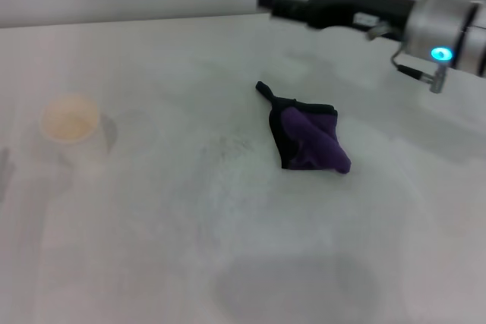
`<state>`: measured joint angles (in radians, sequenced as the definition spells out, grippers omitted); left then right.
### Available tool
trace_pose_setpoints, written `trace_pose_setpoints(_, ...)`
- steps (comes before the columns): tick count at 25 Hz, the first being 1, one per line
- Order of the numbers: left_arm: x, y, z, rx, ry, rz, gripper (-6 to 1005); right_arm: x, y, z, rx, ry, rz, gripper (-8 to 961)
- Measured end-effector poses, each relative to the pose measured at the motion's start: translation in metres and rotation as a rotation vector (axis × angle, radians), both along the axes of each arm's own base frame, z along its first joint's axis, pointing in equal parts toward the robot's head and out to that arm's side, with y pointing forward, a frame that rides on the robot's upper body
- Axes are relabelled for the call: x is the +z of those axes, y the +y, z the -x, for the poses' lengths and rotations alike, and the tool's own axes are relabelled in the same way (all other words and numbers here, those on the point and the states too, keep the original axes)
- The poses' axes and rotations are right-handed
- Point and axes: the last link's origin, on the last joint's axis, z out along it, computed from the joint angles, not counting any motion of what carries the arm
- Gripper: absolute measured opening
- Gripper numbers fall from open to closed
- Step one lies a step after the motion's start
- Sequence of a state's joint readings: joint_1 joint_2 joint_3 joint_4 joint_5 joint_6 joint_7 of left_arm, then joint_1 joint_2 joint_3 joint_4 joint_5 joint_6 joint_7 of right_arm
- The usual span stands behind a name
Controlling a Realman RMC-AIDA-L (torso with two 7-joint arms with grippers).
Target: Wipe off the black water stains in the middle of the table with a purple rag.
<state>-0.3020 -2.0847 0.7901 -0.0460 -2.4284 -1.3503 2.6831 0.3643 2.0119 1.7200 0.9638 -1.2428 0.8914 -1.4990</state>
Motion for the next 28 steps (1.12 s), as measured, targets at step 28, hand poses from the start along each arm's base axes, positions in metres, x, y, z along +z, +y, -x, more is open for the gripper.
trace_pose_setpoints(28,0.003,0.004,-0.002,0.000,-0.015,-0.033,888,0.015,-0.028,-0.165,-0.391,-0.296,-0.557,874)
